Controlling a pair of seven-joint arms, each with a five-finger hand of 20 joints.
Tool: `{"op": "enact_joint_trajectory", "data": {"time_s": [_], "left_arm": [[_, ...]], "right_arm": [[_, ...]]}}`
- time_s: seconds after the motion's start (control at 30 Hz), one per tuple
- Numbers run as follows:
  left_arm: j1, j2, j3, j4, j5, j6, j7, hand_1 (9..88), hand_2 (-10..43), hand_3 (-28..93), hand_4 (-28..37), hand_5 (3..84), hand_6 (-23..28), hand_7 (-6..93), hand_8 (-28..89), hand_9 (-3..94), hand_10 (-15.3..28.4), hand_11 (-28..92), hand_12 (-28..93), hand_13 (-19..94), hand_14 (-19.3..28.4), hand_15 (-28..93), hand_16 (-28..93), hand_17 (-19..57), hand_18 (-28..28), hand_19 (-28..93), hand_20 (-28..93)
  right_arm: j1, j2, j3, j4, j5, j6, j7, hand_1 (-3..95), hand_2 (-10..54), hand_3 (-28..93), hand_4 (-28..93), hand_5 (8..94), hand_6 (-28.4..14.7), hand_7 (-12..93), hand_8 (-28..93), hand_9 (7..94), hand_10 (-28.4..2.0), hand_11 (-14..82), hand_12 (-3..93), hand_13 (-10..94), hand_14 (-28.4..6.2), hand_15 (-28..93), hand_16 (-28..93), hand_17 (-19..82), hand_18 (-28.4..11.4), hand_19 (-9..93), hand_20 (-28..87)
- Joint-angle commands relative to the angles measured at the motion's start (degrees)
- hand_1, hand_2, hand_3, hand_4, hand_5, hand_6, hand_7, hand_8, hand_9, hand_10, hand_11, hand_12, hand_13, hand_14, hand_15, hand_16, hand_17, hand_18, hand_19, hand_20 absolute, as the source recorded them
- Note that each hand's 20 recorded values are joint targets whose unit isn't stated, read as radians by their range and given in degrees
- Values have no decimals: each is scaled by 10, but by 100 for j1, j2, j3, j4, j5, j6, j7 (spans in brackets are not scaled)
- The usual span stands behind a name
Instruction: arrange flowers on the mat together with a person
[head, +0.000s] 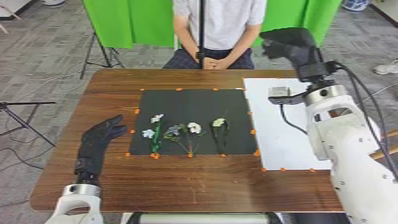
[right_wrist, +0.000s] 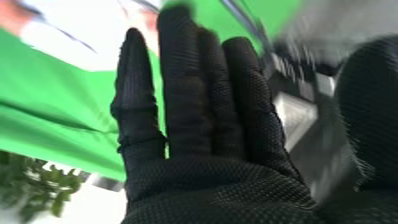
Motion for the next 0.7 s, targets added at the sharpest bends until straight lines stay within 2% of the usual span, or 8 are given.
{"op": "enact_joint_trajectory", "data": {"time_s": [0.03,0.13,0.33,0.5,0.7], "left_arm": [[131,-53,-20,-13,16,-40,-13,252,68,648,-248,496,32,144,-63,513,153,226,141,400,181,212,-12,92,113,89,168],[150,-50,-23,-26,14,-34,-12,252,68,648,-248,496,33,145,-63,513,153,227,141,401,181,212,-12,92,113,89,167],[147,-49,-18,-36,8,-45,-22,251,68,648,-249,495,34,145,-63,514,154,226,141,401,180,214,-13,92,112,89,166],[110,-54,5,-14,15,-62,-31,250,69,647,-250,495,34,145,-63,514,153,226,141,401,181,214,-13,92,112,90,167],[94,-42,14,-6,15,-71,-32,249,70,647,-250,495,35,145,-63,514,153,225,141,400,180,214,-13,92,112,89,166]], "right_arm": [[-1896,-342,1090,145,4743,-1075,-1205,92,43,675,-173,373,-11,52,-74,357,-154,25,107,268,-147,47,141,159,-156,83,241],[-2401,-456,1156,85,4794,-941,-1515,52,51,699,-184,330,-2,50,-76,325,-146,15,90,228,-130,26,107,135,-150,43,220],[-3196,-664,1183,-171,4910,-905,-1548,1,67,709,-211,293,4,54,-82,299,-133,8,75,198,-110,11,75,112,-138,24,198],[-3361,-849,1092,-199,4661,-899,-1541,-3,69,713,-215,295,4,60,-85,301,-134,11,74,201,-107,18,68,113,-136,24,197],[-3112,-895,928,-92,4474,-586,-1628,2,64,723,-212,301,3,65,-86,304,-134,12,74,208,-105,28,64,117,-137,26,201]]}}
